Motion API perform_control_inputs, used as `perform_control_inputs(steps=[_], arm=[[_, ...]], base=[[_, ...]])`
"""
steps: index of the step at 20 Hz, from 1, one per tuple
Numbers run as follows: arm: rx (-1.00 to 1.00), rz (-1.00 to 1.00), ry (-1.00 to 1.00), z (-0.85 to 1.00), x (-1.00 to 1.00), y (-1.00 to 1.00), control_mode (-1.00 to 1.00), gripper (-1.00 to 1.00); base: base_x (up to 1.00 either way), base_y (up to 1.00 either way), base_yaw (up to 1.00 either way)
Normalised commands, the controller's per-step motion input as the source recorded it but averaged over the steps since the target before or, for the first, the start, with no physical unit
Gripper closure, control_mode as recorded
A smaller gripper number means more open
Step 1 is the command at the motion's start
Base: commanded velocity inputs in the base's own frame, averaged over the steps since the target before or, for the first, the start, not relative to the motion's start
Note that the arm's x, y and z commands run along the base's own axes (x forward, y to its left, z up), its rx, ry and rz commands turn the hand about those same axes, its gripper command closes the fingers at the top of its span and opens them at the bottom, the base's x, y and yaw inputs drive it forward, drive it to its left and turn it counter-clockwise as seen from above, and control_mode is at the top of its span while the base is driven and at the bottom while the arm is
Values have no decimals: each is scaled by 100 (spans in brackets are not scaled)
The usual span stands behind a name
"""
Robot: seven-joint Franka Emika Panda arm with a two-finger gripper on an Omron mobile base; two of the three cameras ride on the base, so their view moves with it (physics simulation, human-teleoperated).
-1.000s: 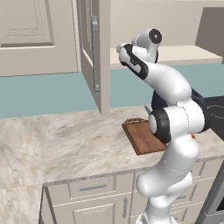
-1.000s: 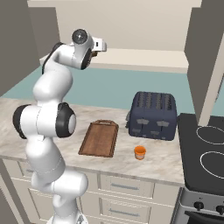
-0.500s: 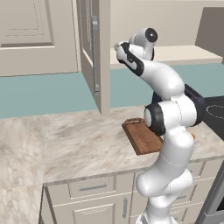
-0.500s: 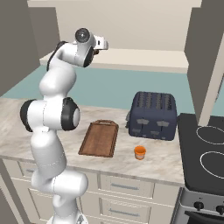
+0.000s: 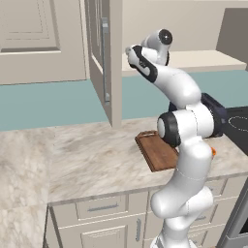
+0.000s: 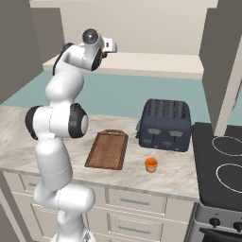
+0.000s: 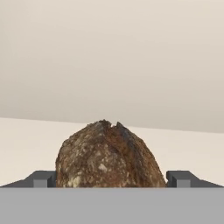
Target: Pick the bread, place it on the cutting board, pick the jam, place it on the counter, and close the cabinet.
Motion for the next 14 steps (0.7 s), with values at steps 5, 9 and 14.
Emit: perform_control_inputs(steps=[5,9,14], arm=[[0,0,0,0,-16,0,-100,100],[0,0,-2,0,-19,0,-100,100],[0,0,-7,6,-17,0,-100,100]], base=[[0,0,0],[0,0,0],[0,0,0]])
